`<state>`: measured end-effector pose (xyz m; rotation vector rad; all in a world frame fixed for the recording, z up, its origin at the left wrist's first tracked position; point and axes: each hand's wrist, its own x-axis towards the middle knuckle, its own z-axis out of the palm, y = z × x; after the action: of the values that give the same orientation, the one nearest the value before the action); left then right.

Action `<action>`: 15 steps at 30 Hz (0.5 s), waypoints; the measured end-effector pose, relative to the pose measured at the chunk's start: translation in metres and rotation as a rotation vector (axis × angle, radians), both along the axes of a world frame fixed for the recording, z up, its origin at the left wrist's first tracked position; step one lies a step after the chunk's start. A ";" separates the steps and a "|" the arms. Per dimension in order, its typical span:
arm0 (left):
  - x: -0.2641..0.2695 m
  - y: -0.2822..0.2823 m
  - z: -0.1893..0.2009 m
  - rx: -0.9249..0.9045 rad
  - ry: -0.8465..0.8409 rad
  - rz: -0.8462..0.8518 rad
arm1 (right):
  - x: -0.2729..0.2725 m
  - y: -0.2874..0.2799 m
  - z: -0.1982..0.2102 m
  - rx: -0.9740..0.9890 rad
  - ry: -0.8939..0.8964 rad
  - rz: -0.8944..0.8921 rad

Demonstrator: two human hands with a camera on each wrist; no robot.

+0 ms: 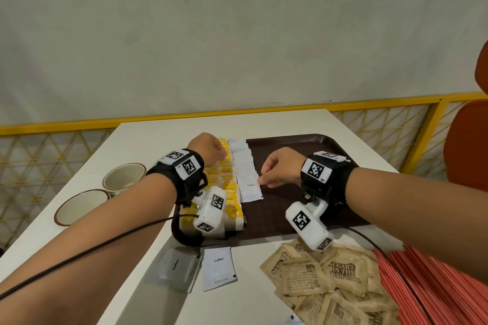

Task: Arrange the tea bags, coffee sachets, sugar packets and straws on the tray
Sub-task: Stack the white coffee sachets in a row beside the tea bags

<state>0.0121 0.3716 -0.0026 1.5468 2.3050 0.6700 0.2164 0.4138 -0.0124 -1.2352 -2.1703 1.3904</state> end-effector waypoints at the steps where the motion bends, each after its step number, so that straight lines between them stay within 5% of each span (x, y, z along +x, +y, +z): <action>1: -0.004 0.001 0.001 -0.008 -0.007 0.001 | 0.002 -0.001 0.000 0.027 -0.015 0.023; 6: -0.007 0.007 0.007 -0.049 0.034 0.002 | -0.004 -0.002 -0.008 0.324 -0.267 0.134; 15: 0.016 0.023 0.001 -0.170 0.158 -0.103 | -0.023 0.008 -0.014 0.306 -0.333 0.180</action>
<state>0.0276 0.3949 -0.0013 1.6773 2.3048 0.3281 0.1938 0.4221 -0.0261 -1.2493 -2.6553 0.9084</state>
